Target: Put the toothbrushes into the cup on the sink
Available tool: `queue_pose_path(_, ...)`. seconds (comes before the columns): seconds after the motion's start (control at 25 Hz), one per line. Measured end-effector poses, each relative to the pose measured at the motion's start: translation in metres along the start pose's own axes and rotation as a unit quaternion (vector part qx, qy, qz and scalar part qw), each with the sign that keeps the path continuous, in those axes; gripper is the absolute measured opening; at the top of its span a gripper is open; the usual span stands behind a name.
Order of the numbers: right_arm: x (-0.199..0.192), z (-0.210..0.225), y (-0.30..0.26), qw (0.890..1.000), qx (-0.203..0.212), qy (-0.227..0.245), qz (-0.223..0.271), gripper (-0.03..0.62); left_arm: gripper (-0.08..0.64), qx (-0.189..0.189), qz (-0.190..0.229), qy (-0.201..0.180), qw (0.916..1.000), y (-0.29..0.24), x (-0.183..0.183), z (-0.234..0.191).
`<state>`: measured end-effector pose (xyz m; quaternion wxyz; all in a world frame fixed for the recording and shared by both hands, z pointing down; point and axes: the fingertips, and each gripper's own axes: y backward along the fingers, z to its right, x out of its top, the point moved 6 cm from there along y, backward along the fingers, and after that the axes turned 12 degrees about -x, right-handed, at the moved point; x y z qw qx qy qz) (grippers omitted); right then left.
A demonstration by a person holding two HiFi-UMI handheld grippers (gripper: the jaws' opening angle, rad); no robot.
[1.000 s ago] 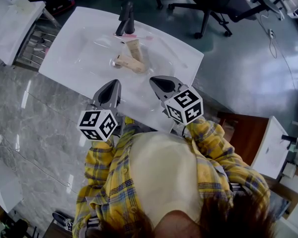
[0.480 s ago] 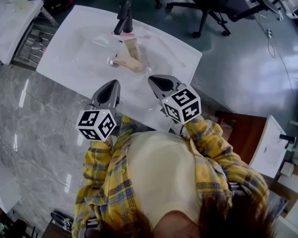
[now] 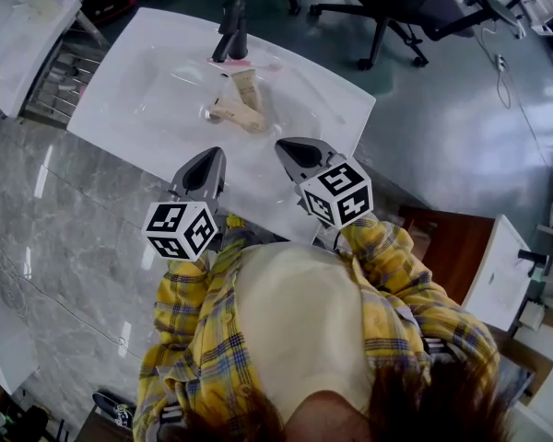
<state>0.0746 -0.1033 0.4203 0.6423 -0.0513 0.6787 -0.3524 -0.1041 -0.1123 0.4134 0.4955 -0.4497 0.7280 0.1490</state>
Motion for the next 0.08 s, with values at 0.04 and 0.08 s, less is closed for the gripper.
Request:
queue_pose_path(0.04,0.0,0.0001,0.0,1.0,0.0,0.0,0.0,0.014,0.006,0.0,0.0,0.001,1.0,0.0002,-0.0002,0.0)
queue_pose_path(0.08,0.0001,0.0002,-0.0001,1.0,-0.001,0.001,-0.001,0.014,0.006,0.001,-0.001,0.001,1.0,0.0004,-0.0005,-0.0001)
